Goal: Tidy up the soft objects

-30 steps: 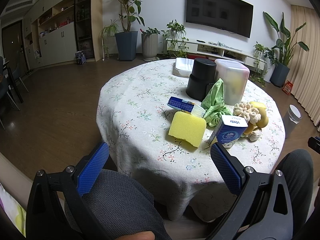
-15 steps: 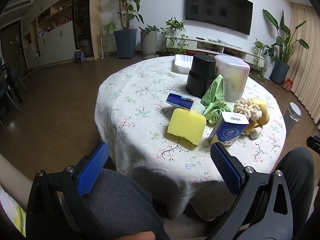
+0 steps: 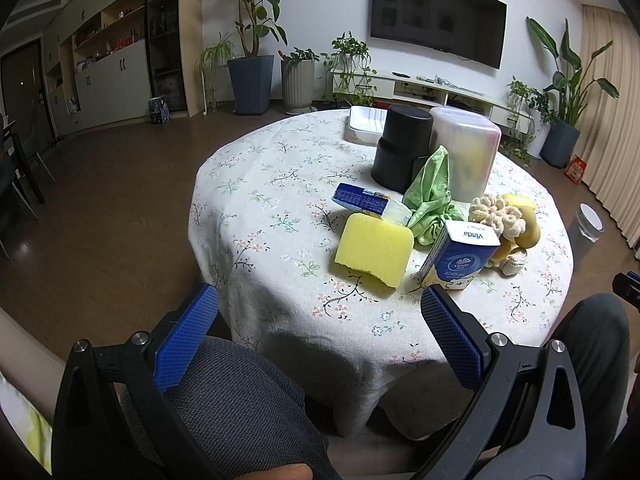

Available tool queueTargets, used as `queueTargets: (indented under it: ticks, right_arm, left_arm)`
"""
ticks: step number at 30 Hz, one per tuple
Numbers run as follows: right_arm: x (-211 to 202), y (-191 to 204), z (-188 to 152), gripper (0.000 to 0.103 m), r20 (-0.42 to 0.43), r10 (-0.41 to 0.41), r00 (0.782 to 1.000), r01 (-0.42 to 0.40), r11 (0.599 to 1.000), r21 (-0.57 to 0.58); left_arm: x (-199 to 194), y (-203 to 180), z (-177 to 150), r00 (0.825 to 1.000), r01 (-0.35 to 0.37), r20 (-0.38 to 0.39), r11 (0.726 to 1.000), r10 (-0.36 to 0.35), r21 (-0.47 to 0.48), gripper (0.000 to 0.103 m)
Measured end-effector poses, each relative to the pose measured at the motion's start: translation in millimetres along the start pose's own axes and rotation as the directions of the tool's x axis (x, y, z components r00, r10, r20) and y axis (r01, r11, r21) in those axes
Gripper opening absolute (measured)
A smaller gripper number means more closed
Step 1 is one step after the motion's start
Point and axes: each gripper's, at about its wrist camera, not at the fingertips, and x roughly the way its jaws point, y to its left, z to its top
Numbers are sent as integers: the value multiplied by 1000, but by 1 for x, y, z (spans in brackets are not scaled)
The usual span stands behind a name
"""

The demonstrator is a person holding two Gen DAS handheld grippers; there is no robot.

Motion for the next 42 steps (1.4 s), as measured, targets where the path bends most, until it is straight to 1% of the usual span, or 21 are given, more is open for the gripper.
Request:
queueTargets:
  ticks: [13,19,23,34,38,40,42]
  right_arm:
    - [0,0,1,103,-1,-1,1000,1,1000,0]
    - [3,2,0,103,-4,0,1000,0,1000,-5]
    - [5,5,-1,103,-8,3,1000,-3,1000,-11]
    - [13,6,0,103,-29,2,1000,-2,1000,-11]
    - [15,10,2,103,-35,4,999,-5,1000,-23]
    - [19,17,6,103,-34,14,999,-15,999,-41]
    - [25,28,10,103,-37,41,998,-43,997,-60]
  left_arm:
    - [1,-1,0,1000,2,-3,1000,-2,0,103]
    - [6,-7,-4,999,27,-19,1000,-27,13,103]
    - [8,-11,-4,999,28,-23,999,-28,23,103]
    - [13,-6,-2,999,31,-40,999,-31,10,103]
    - [19,-9,4,997,56,-63,998,-55,24,103]
    - [29,-12,11,995,56,-89,998,-53,37,103]
    - [41,-13,17,992,51,-118,998,-46,40,103]
